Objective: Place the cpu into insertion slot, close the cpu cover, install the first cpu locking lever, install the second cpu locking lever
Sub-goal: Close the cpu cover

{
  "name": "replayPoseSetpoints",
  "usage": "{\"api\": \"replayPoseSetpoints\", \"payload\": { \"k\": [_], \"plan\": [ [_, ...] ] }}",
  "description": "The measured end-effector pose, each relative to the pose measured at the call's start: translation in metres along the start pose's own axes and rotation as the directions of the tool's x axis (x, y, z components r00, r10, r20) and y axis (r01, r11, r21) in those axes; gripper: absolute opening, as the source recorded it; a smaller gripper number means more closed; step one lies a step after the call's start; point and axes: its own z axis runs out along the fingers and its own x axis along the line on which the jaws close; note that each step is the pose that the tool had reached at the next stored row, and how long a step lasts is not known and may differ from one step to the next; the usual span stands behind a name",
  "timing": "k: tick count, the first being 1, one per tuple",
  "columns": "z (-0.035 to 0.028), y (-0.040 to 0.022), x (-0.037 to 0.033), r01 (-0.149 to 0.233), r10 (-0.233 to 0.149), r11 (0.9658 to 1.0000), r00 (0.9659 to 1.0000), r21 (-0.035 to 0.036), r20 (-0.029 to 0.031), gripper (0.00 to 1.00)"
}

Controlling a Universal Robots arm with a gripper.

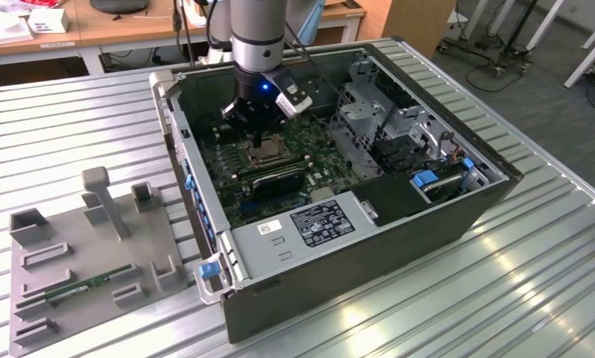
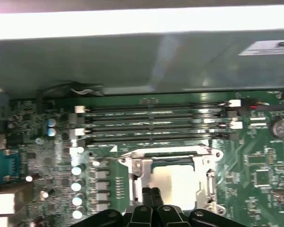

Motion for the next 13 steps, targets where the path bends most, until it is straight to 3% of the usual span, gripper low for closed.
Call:
{"api": "replayPoseSetpoints", "payload": {
  "k": [8,13],
  "plan": [
    [0.0005,0.0012,-0.0201,0.000,0.000,1.0000,1.0000,0.0000,0.0000,0.11],
    [0.0005,0.0013,-0.0224,0.000,0.000,1.0000,1.0000,-0.0001,0.0001,0.11]
  ]
}}
